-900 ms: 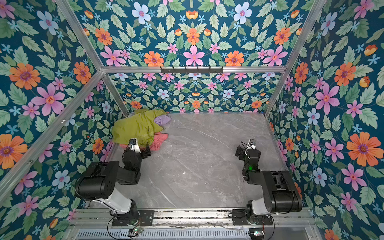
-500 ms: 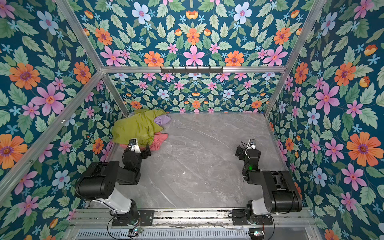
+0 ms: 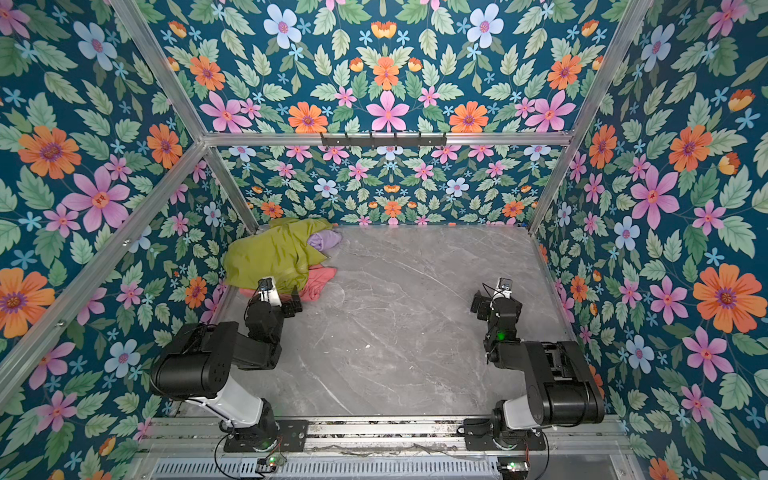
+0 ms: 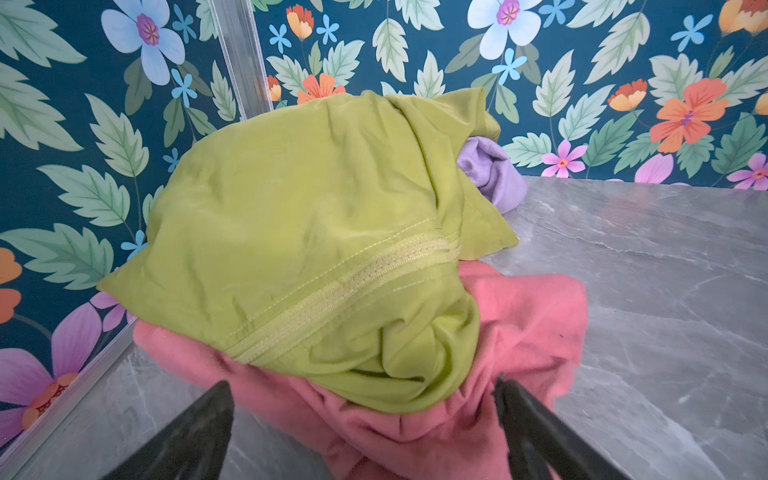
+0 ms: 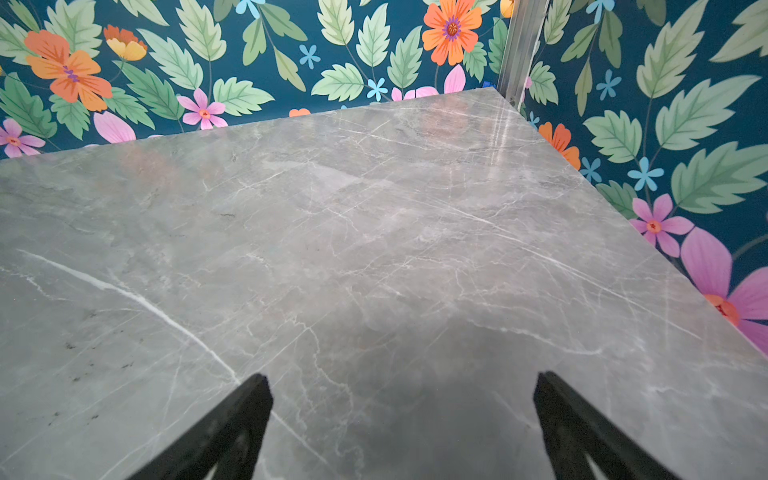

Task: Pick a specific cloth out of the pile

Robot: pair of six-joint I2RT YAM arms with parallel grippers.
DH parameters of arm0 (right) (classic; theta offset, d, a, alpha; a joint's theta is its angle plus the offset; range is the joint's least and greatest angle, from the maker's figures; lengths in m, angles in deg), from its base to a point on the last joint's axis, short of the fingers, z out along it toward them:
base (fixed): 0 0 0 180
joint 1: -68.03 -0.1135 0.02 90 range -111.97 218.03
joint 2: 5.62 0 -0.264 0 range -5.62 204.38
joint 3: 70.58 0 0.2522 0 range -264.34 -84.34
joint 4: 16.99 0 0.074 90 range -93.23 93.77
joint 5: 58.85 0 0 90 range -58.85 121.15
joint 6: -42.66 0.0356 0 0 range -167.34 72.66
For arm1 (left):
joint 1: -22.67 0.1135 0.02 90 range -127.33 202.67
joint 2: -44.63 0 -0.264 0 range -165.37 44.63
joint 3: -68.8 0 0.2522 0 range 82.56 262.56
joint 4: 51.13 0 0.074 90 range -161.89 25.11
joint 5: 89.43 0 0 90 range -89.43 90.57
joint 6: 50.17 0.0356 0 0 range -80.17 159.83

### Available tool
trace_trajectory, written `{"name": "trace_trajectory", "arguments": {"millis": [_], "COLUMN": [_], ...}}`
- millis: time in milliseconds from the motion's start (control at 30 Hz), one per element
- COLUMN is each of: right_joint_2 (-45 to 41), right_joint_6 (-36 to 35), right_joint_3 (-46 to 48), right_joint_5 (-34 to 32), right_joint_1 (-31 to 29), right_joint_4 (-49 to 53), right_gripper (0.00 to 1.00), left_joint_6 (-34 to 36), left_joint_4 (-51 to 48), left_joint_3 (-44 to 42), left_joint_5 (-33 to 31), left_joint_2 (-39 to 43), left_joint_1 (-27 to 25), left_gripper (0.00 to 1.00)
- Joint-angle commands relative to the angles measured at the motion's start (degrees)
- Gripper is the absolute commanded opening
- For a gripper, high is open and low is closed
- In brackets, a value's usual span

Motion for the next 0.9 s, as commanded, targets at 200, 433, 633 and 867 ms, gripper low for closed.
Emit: {"name": "trace_trajectory", "arguments": {"millis": [200, 433, 633, 867], "right_joint_2": [-0.12, -0.12, -0.12, -4.29], "right_joint_6": [-0.44, -0.37, -0.42, -1.24], "right_joint_3": [-0.22, -0.25, -0.25, -1.65], "right_joint_5": [0.31, 0.40, 0.40, -0.53], "right_joint_1": [-0.03, 0.04, 0.00, -0.82], "right_joint_4": [-1.09, -1.09, -1.09, 4.79], "right_gripper": [0.99, 0.99, 0.99, 0.99], "left_joint_6": [0.66, 0.67, 0.67, 0.40], "left_joint_4": [1.43, 1.39, 1.48, 1.82], "left_joint_3": [-0.05, -0.09, -0.08, -0.64], "left_joint_5": [0.44, 0.54, 0.54, -0.47], "left_joint_2": [0.12, 0.11, 0.10, 0.99], "left_joint_1": [0.03, 0.03, 0.03, 0.03], "left_gripper": [1.00, 1.00, 1.00, 1.00]}}
